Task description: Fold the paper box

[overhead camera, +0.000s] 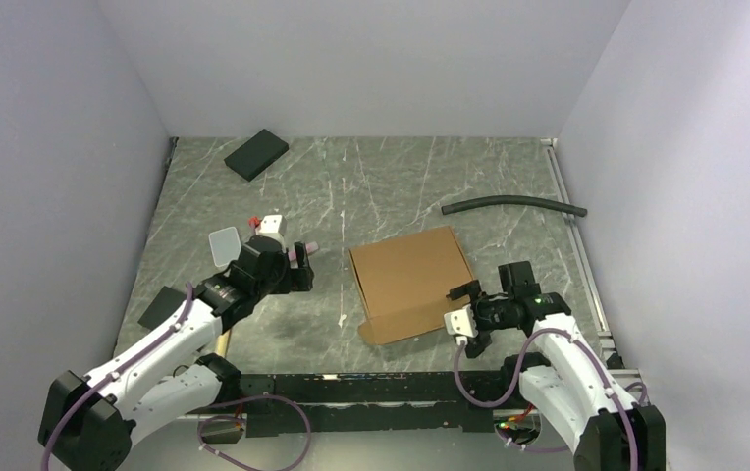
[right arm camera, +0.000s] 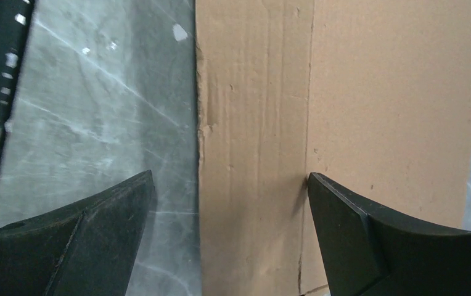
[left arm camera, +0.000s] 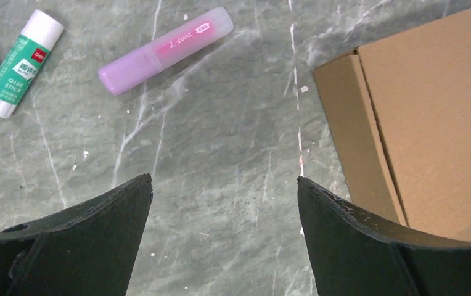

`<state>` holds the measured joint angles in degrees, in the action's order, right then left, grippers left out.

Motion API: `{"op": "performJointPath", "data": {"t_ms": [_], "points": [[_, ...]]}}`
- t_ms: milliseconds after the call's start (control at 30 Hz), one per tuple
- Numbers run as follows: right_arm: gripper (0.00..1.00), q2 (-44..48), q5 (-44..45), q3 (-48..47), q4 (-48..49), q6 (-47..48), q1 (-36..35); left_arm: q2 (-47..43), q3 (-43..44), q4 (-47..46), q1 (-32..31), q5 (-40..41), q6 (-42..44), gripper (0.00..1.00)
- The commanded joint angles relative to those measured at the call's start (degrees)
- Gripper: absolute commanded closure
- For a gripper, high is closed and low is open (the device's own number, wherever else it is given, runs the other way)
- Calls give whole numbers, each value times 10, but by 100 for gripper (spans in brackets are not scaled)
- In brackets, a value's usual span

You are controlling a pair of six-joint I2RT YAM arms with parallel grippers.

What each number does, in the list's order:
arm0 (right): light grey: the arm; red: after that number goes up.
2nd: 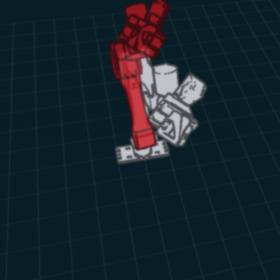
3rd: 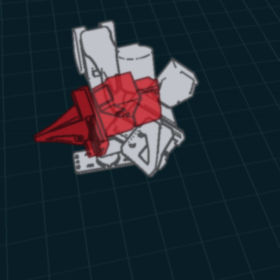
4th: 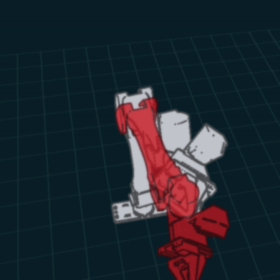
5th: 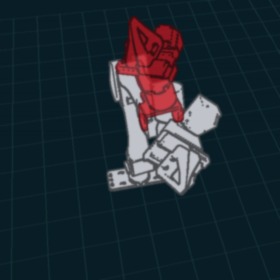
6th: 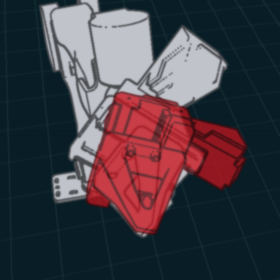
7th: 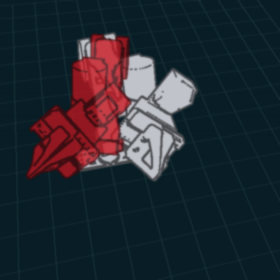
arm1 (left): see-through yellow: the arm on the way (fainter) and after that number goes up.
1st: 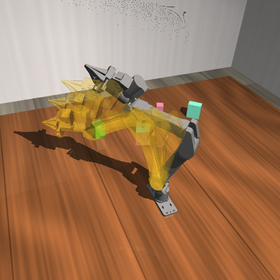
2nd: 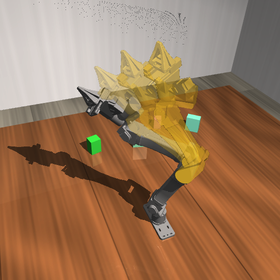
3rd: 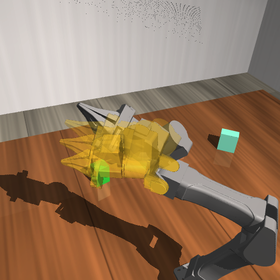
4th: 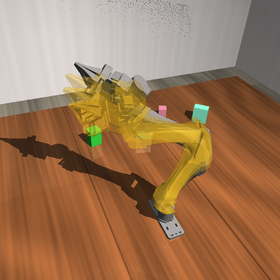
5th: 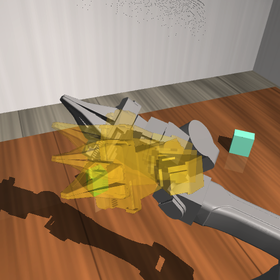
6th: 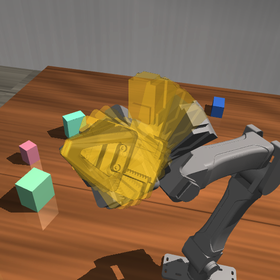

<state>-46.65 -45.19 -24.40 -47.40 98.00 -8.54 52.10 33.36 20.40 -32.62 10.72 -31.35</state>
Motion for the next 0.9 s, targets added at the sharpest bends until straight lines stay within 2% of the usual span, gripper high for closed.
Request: {"op": "performJointPath", "data": {"t_ms": [0,167,333,533,700,767,833,867], "points": [[0,15,33,34,147,1,-9,6,26,9,3,28,-9,9],[2,21,38,25,203,-61,-11,21,32,3,3,47,17,9],[15,19,8,-41,180,-132,-11,60,60,-9,3,45,85,9],[45,8,-8,-85,177,-198,-11,114,130,4,4,45,177,9],[64,-1,-13,-78,196,-210,-12,169,202,59,19,36,234,9],[80,-6,-14,-77,199,-211,-15,189,224,79,53,0,233,10],[100,-9,-14,-80,207,-221,-17,210,240,94,105,-78,212,13],[100,-10,-13,-84,214,-229,-17,222,245,95,128,-125,209,16]]}}
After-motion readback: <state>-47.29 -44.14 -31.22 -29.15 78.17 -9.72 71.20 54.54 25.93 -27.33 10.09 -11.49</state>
